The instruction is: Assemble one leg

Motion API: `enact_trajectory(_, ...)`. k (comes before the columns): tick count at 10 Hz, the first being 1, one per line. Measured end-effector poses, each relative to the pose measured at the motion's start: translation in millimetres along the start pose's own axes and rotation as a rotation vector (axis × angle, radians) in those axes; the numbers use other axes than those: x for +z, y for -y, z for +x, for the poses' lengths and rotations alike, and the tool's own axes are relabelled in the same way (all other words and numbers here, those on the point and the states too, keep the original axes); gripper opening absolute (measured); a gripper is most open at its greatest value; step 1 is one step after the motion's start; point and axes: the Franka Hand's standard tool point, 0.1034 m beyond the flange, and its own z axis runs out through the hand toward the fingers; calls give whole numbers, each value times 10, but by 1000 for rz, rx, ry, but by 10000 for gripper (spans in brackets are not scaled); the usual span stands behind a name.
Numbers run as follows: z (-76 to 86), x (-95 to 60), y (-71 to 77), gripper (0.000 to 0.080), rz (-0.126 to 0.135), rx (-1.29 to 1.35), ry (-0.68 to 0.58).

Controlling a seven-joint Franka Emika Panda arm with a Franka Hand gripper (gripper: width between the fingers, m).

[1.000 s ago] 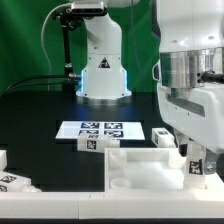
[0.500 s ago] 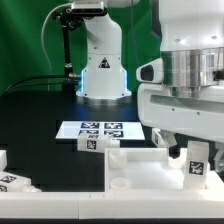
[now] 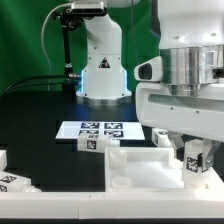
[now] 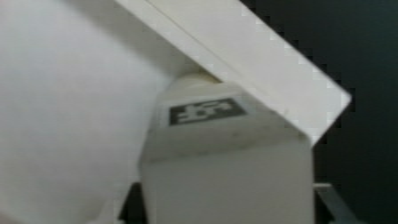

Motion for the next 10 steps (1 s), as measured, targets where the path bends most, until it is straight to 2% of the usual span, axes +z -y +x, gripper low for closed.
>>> enact_trajectory(2,7,0,-14,291,-12,156,8)
enact_trajectory(4,64,-3,-40,291,-50,421,22)
enact_trajectory(5,55,12,-60,291,-57,593,30)
enact_trajectory(8,19,17,-79,291,-62,975,44)
enact_trajectory(10,20,12,-98,292,-58,1075,40)
